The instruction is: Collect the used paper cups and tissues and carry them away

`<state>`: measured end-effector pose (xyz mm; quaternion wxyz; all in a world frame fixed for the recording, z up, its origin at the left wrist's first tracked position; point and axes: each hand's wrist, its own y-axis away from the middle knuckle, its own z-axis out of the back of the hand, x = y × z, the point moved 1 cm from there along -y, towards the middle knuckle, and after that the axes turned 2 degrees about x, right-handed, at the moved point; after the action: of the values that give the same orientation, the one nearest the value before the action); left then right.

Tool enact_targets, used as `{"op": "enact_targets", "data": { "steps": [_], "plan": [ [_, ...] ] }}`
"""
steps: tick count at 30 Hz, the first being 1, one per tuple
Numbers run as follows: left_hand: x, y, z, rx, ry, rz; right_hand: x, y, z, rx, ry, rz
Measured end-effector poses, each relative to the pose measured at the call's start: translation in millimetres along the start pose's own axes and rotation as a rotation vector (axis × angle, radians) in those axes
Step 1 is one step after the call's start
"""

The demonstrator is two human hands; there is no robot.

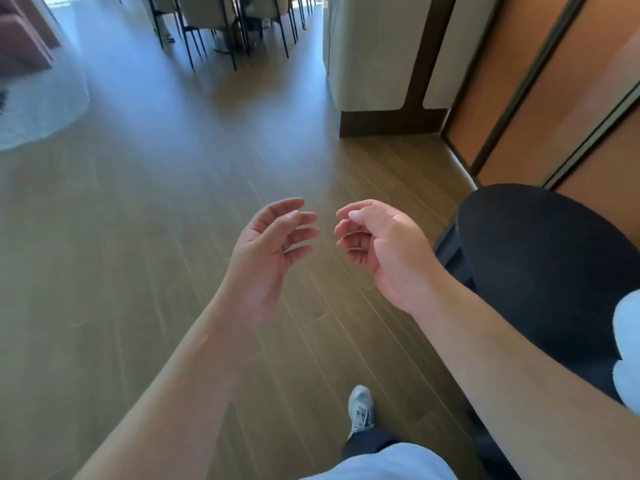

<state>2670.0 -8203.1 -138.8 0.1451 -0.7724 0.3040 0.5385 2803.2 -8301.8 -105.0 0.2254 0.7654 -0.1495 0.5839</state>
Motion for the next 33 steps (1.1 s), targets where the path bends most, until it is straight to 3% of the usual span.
{"op": "enact_targets", "data": {
  "steps": [12,22,33],
  "plan": [
    [-79.5,-87.2,77.6,-0.355,-0.084,-0.154,27.0,-166.7,-111.0,0.405,0.068,-0.08],
    [-121.3,-134.2,137.6,-0.563,-0.073,-0.275,36.2,-255.0,-187.5,0.66,0.086,-0.097],
    [-165.7,-125.4,298.2,-0.81,-0.037,-0.336,-8.5,-315.9,-354.7,0.839,0.067,-0.196]
  ]
}}
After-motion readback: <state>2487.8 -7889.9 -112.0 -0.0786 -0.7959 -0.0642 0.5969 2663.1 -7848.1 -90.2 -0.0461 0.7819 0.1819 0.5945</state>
